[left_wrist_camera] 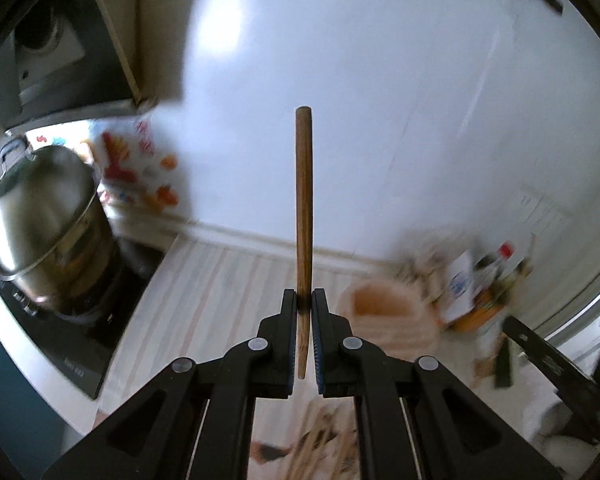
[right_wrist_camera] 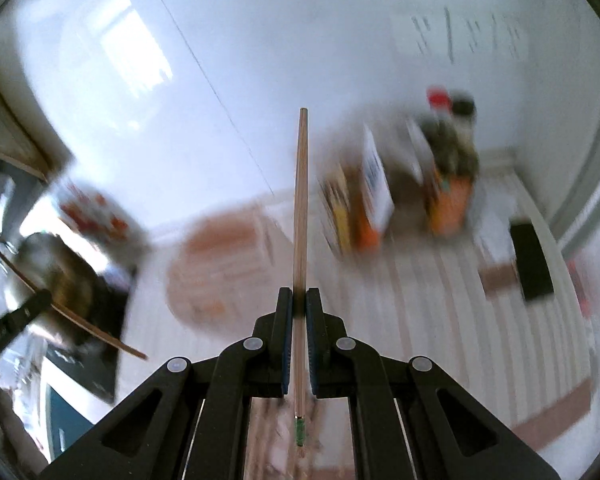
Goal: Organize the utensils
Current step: 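Lift the left tool's chopstick upright while the right tool lifts its chopstick toward the pink holder, then lower both chopsticks into the pink holder and open both tools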
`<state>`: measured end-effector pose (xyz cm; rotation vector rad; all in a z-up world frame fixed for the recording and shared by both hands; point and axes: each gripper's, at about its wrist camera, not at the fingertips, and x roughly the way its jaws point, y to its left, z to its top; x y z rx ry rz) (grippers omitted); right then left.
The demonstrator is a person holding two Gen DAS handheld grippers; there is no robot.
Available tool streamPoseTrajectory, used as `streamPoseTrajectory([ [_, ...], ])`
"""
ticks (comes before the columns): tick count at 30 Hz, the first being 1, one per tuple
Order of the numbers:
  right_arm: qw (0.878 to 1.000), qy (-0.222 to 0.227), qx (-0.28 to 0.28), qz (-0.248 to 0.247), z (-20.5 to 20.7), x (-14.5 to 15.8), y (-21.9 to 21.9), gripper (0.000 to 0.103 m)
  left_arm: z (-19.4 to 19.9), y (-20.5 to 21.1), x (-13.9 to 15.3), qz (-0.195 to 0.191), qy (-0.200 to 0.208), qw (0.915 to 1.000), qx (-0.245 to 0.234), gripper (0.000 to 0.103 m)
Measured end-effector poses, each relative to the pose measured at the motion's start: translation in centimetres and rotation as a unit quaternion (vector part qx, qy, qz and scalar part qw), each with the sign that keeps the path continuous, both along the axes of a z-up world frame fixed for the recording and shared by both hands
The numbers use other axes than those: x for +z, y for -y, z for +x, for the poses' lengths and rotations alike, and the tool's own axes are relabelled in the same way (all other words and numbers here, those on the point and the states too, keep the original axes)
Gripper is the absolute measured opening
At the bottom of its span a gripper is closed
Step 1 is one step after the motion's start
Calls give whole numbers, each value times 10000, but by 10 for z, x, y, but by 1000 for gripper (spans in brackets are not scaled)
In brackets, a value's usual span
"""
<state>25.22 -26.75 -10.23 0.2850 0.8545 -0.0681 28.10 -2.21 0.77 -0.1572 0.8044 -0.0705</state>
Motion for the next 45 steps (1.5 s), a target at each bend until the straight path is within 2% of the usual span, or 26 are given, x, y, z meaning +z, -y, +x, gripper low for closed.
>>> streamPoseTrajectory([
  [2,9993,357,26,64,19,24,0,7,9,8,16,-100,117,9999,-62,5],
  [4,9986,527,38,72,39,39,1,7,19,17,24,-159,160,9997,-113,5],
  [8,9976,688,45,44,73,50,-2,7,48,31,26,-277,116,9995,-102,5],
  [16,9953,959,9,130,139,30,-12,7,102,48,-24,-357,-438,9984,74,5],
  [21,9946,1030,104,112,160,12,-22,7,116,50,-53,-349,-717,9967,146,5],
  [29,9957,803,461,46,157,-15,-30,7,111,56,-58,-386,-790,9961,-6,6],
  [32,9957,712,585,34,150,-23,-31,7,101,58,-49,-278,-608,9978,24,8],
  [34,9956,555,749,77,148,-27,-33,7,96,56,-42,-114,-435,9990,17,17],
  [35,9956,523,770,86,146,-27,-30,7,93,54,-38,-21,-375,9993,53,31],
  [36,9955,469,820,80,145,-27,-30,9,89,51,-33,91,-312,9994,114,53],
  [37,9954,425,858,78,142,-26,-28,16,85,48,-30,162,-262,9994,167,64],
  [38,9957,408,833,86,138,-24,-25,31,80,43,-25,217,-164,9994,236,74],
  [40,9958,453,787,140,129,-17,-18,48,72,34,-20,291,-51,9991,302,75],
  [41,9958,512,752,132,123,-13,-16,51,70,32,-18,325,-43,9990,314,77],
  [43,9961,570,674,65,112,-5,-12,53,61,24,-17,435,-13,9984,366,89],
  [44,9962,590,643,52,106,-1,-11,54,57,21,-18,503,-10,9980,394,100],
  [45,9965,605,573,3,99,2,-10,55,52,17,-20,562,-15,9976,407,103],
])
